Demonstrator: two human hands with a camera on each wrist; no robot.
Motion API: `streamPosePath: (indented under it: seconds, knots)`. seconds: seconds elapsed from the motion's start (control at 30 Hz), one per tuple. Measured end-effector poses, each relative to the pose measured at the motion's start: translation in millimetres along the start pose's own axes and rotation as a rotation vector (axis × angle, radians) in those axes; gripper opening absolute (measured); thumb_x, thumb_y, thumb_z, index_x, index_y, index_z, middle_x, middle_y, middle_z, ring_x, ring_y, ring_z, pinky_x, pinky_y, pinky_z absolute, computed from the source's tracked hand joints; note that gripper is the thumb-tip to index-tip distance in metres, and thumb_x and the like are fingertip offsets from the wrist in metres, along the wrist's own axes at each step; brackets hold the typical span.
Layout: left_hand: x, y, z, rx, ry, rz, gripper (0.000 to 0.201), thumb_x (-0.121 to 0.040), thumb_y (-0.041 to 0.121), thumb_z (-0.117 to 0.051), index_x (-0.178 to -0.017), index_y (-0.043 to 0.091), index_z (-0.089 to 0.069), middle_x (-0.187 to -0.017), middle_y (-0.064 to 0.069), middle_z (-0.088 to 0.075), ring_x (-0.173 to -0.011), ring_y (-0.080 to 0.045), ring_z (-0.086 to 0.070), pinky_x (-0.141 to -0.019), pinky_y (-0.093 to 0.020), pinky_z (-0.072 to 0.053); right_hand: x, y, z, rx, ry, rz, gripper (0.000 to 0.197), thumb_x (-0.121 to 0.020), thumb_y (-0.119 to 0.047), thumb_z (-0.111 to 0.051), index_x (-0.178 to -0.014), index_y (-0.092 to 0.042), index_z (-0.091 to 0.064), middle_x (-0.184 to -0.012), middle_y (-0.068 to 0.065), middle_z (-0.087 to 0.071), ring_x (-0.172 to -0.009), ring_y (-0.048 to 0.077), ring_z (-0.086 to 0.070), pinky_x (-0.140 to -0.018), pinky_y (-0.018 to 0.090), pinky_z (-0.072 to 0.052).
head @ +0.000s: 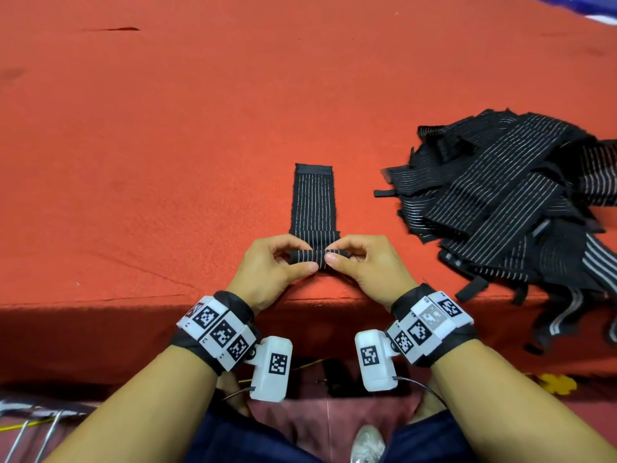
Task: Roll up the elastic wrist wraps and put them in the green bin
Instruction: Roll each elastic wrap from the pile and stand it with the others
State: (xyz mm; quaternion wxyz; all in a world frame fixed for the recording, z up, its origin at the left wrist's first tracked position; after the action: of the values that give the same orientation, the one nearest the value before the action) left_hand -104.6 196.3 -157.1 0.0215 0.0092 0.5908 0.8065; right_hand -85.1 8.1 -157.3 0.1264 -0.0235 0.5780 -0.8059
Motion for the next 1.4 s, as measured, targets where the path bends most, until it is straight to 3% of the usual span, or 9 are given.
streamPosePath:
  seconds: [0.13,0.27,0.47,0.6,0.73,0.97,1.1,1.2,1.4]
  knots:
    - [-1.2,-0.4,-0.1,0.010,0.002,0.011,0.013,-0.078,0.018,-0.086,-0.083,0.025,-0.076,-0.064,0.012,-0.065,-0.057,-0.008,-0.053,-0.064,-0.022,-0.044,0.5,-2.2,0.0,-0.001,-0.003,-0.003,0.003,-0.089,-0.016,-0.077,-0.090,-0.018,-0.075,-0.049,-0.017,-0.047,-0.050,0.006,-0.033,-0.050,0.021,-0.028]
    - [-2.7,0.1,-0.1,0.003,0.004,0.016,0.008,-0.081,0.023,-0.084,-0.085,0.020,-0.078,-0.073,0.004,-0.066,-0.065,-0.007,-0.057,-0.069,-0.024,-0.045,3.0,-2.6,-2.1,-0.102,-0.051,-0.027,0.026,-0.082,-0.006,-0.082,-0.100,-0.023,-0.072,-0.056,0.008,-0.046,-0.056,0.020,-0.037,-0.055,0.030,-0.031]
    - [-1.8,2.9,-0.3,0.036,0.020,0.009,0.012,-0.081,0.023,-0.085,-0.090,0.021,-0.078,-0.076,-0.010,-0.071,-0.065,-0.008,-0.061,-0.067,-0.022,-0.049,2.3,0.6,1.4,-0.041,-0.015,-0.034,0.018,-0.083,-0.010,-0.081,-0.097,-0.020,-0.074,-0.049,-0.010,-0.041,-0.047,0.007,-0.031,-0.048,0.023,-0.028]
    - [-0.3,2.5,1.1,0.067,0.012,-0.019,0.028,-0.077,0.015,-0.087,-0.101,0.023,-0.074,-0.073,0.007,-0.071,-0.056,-0.007,-0.056,-0.061,-0.017,-0.046,0.5,2.6,1.7,-0.004,0.008,-0.017,0.009,-0.086,-0.020,-0.079,-0.095,-0.018,-0.076,-0.054,-0.010,-0.048,-0.052,0.013,-0.034,-0.053,0.029,-0.028]
    - [-0.7,-1.5,2.0,0.041,0.038,-0.020,0.022,-0.077,0.019,-0.088,-0.093,0.028,-0.075,-0.078,0.009,-0.073,-0.061,-0.020,-0.057,-0.066,-0.027,-0.048,-0.9,2.0,0.4,0.039,-0.006,-0.002,0.010,-0.087,-0.028,-0.078,-0.095,-0.021,-0.077,-0.067,0.000,-0.058,-0.056,0.015,-0.037,-0.058,0.032,-0.030]
    - [0.2,0.5,1.4,0.016,0.047,-0.002,0.008,-0.080,0.027,-0.085,-0.083,0.025,-0.078,-0.085,0.004,-0.077,-0.078,-0.010,-0.069,-0.085,-0.040,-0.055,1.5,3.1,1.2,-0.022,-0.001,-0.008,0.013,-0.086,-0.022,-0.080,-0.097,-0.023,-0.075,-0.057,0.001,-0.047,-0.056,0.018,-0.037,-0.053,0.029,-0.030]
    - [1.5,0.2,-0.7,0.005,0.047,0.013,0.009,-0.079,0.034,-0.085,-0.081,0.028,-0.078,-0.079,0.001,-0.076,-0.073,-0.012,-0.068,-0.081,-0.046,-0.056,4.7,2.7,4.9,-0.069,0.015,0.007,0.013,-0.086,-0.015,-0.079,-0.097,-0.020,-0.073,-0.052,-0.006,-0.044,-0.050,0.015,-0.034,-0.048,0.022,-0.030]
    - [2.7,2.3,0.1,0.046,0.056,-0.007,0.013,-0.078,0.030,-0.087,-0.087,0.028,-0.078,-0.070,0.001,-0.072,-0.066,-0.012,-0.065,-0.069,-0.038,-0.053,3.2,3.8,1.8,-0.106,0.016,0.018,0.009,-0.088,-0.014,-0.078,-0.093,-0.020,-0.074,-0.062,-0.005,-0.056,-0.055,0.018,-0.037,-0.056,0.029,-0.033]
    - [2.6,4.0,0.1,0.098,0.001,-0.031,0.028,-0.075,0.020,-0.089,-0.098,0.028,-0.075,-0.072,-0.006,-0.062,-0.065,-0.017,-0.056,-0.066,-0.030,-0.047,1.0,1.7,2.1,-0.133,0.042,0.040,0.005,-0.089,-0.014,-0.075,-0.089,-0.018,-0.073,-0.083,0.008,-0.070,-0.077,0.013,-0.061,-0.082,0.043,-0.053]
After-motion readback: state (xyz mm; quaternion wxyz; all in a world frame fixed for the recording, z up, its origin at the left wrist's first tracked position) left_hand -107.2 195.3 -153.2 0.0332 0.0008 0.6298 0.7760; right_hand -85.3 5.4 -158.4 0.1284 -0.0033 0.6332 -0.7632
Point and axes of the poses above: each hand's wrist, its own x-axis away from the middle knuckle, its own z-axis out of the back of the hand, y = z × x, the point moved 6 cm from there along -x, towards the middle knuckle
